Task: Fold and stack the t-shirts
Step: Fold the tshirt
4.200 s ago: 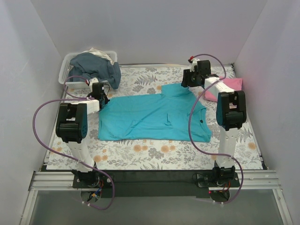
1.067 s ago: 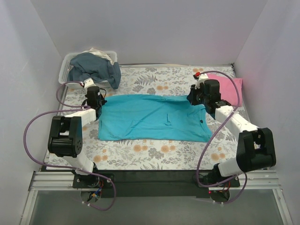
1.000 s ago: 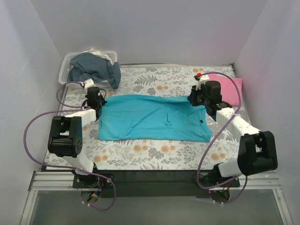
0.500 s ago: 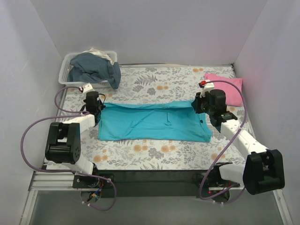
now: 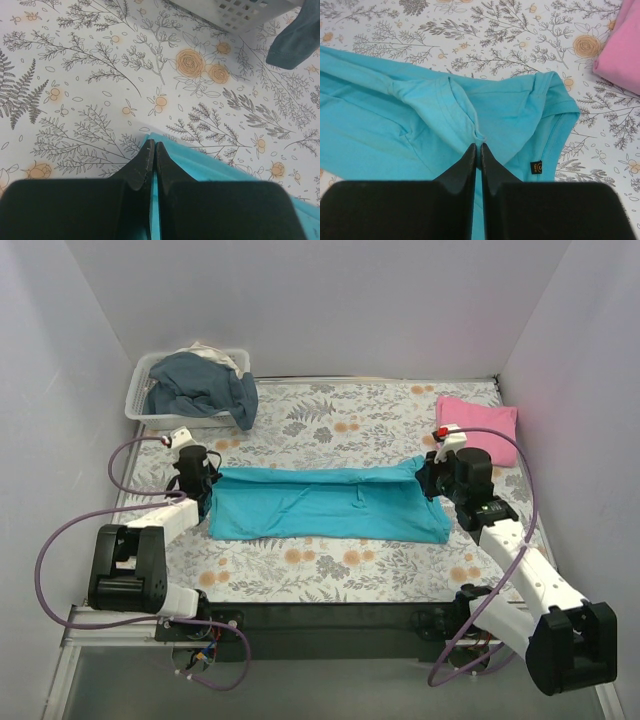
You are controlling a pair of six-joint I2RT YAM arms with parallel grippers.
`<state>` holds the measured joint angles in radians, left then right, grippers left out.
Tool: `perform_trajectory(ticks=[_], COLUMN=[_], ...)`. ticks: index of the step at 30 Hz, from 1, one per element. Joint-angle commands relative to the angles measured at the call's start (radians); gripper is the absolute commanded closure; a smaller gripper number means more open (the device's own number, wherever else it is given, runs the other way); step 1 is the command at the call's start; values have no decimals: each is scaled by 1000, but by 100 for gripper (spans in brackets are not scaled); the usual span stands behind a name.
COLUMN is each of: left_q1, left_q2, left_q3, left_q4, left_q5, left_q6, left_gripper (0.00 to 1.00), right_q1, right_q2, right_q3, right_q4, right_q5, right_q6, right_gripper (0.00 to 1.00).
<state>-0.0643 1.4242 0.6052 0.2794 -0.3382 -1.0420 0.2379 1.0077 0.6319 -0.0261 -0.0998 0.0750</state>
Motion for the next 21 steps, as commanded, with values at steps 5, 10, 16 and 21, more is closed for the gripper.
perform_trajectory(ticks=[5,10,16,21], left_q1=[4,4,4,3], left_q2=[-79,-99,-116,-143], left_q3=[-35,-56,-71,-93], left_q4=[-14,-16,-42,-45], left_q5=[-16,-13,-28,-21], left_q6=[-19,-29,-52,-66], left_gripper=[100,100,100,100], right_q1=[0,1,1,1], right_q2=[-87,-110,-113,-146], right_q3=[-15,-18,-44,-61], right_q4=[-38,-74,-87,-110], right_q5=[17,28,29,55], right_q6=[3,-3,-4,-1], right_gripper=[99,99,99,99])
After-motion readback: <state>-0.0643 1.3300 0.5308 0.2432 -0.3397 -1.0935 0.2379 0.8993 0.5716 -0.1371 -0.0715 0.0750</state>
